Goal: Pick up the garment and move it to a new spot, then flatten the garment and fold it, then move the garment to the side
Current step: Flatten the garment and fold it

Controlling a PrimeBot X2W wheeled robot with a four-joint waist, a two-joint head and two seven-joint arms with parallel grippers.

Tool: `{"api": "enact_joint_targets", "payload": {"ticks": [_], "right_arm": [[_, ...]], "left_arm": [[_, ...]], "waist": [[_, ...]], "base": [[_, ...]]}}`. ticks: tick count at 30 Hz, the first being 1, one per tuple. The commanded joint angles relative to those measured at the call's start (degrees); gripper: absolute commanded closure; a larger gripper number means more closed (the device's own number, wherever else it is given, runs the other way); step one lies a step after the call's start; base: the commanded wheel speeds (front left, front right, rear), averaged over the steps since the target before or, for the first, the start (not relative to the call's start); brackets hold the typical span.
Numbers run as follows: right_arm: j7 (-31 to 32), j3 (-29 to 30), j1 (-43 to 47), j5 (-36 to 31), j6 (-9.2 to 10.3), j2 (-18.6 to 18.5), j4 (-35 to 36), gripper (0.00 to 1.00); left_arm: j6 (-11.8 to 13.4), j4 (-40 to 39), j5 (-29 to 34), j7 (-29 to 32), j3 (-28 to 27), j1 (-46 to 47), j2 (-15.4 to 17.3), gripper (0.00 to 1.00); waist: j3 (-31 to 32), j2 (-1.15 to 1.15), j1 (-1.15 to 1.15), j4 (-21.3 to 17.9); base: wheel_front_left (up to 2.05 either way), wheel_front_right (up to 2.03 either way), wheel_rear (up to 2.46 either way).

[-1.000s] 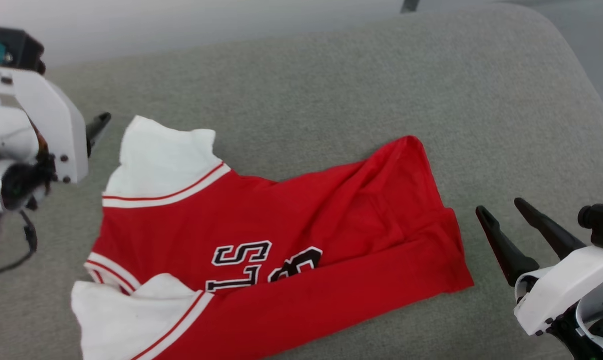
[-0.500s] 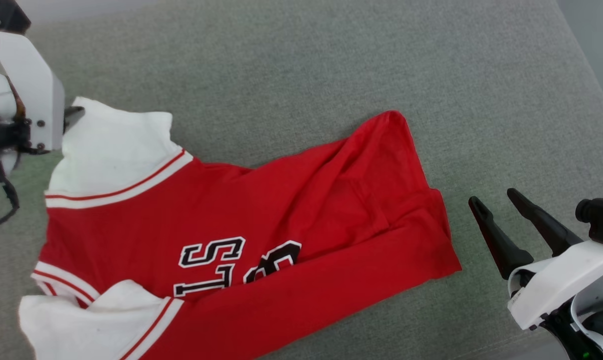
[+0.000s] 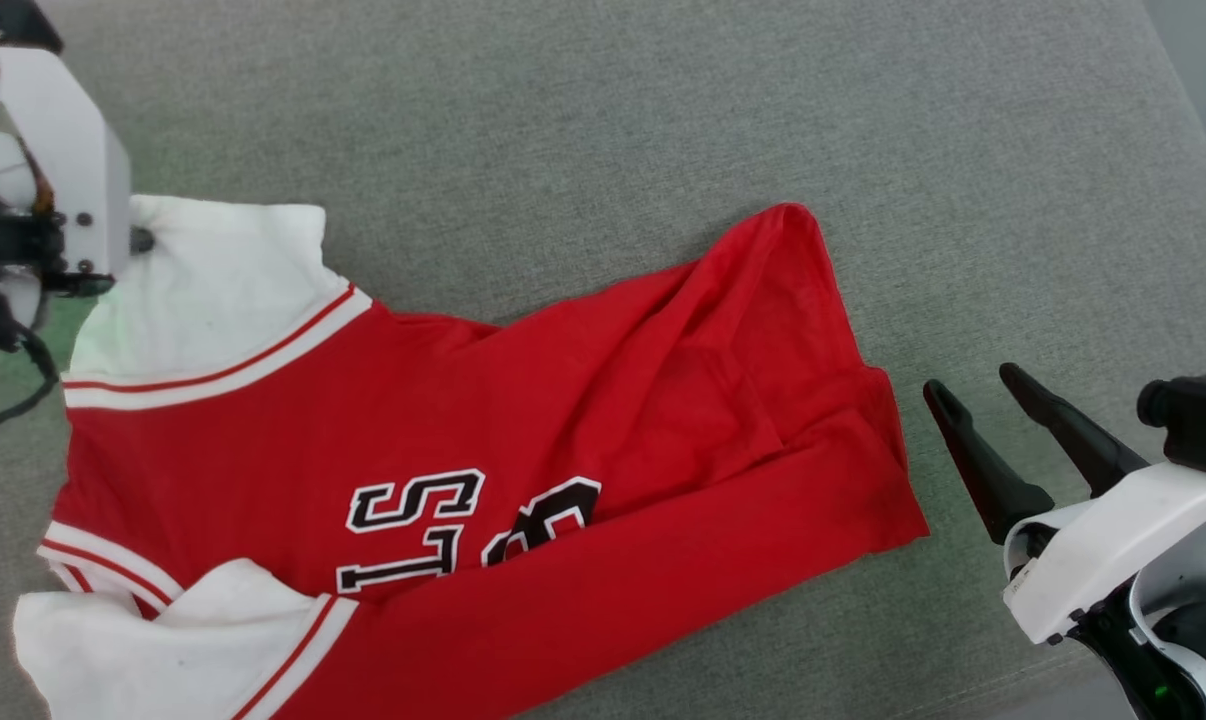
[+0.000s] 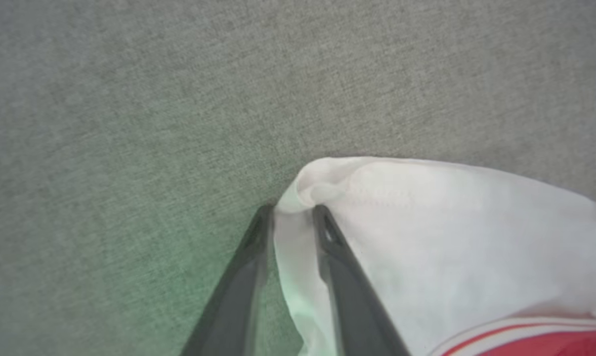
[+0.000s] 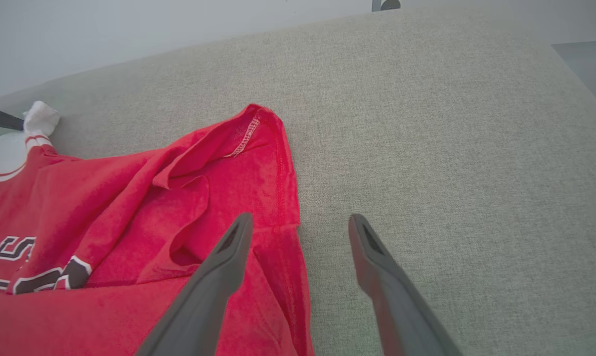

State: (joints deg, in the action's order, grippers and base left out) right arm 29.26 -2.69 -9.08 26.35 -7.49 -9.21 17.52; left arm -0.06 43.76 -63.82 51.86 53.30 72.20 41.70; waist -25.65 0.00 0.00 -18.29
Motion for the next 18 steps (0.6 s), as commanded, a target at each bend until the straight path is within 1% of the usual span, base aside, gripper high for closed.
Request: {"api": "enact_joint_targets", "payload": {"ticks": [1, 6, 12, 15, 18], "right_arm": [[0.7, -0.4, -1.1, 0.6, 0.00, -0.2, 0.0, 0.00], [5.0, -0.9, -3.4, 0.7, 0.00, -0.9, 0.6, 0.00], [14.6, -1.3, -10.8, -0.2, 0.00, -1.2, -1.6, 0.00], [19.2, -0.8, -15.7, -0.7, 0.00, 0.3, -4.5, 0.00], [23.2, 0.4, -20.9, -2.6, 0.00, 2.0, -8.5, 0.00]], "left_arm": [[-0.6, 1.0, -0.3, 1.0, 1.3, -2.4, -1.6, 1.00], [-1.0, 1.8, -0.2, -0.1, 1.2, -1.7, -2.9, 1.00], [-1.5, 3.0, 0.4, -1.2, 1.1, 0.1, -4.2, 1.00], [-1.7, 3.3, 0.5, -1.8, 1.1, 0.9, -5.2, 1.00], [-1.8, 3.8, 0.5, -2.3, 1.0, 1.8, -5.9, 1.00]], "waist": [[-0.2, 0.00, 0.00, 0.2], [-0.3, 0.00, 0.00, 0.6], [-0.4, 0.00, 0.00, 1.6], [-0.6, 0.00, 0.00, 2.5], [-1.0, 0.00, 0.00, 3.2]], "base": [[0.00, 0.00, 0.00], [0.00, 0.00, 0.00], [0.00, 0.00, 0.00], [0.00, 0.00, 0.00], [0.00, 0.00, 0.00]]}}
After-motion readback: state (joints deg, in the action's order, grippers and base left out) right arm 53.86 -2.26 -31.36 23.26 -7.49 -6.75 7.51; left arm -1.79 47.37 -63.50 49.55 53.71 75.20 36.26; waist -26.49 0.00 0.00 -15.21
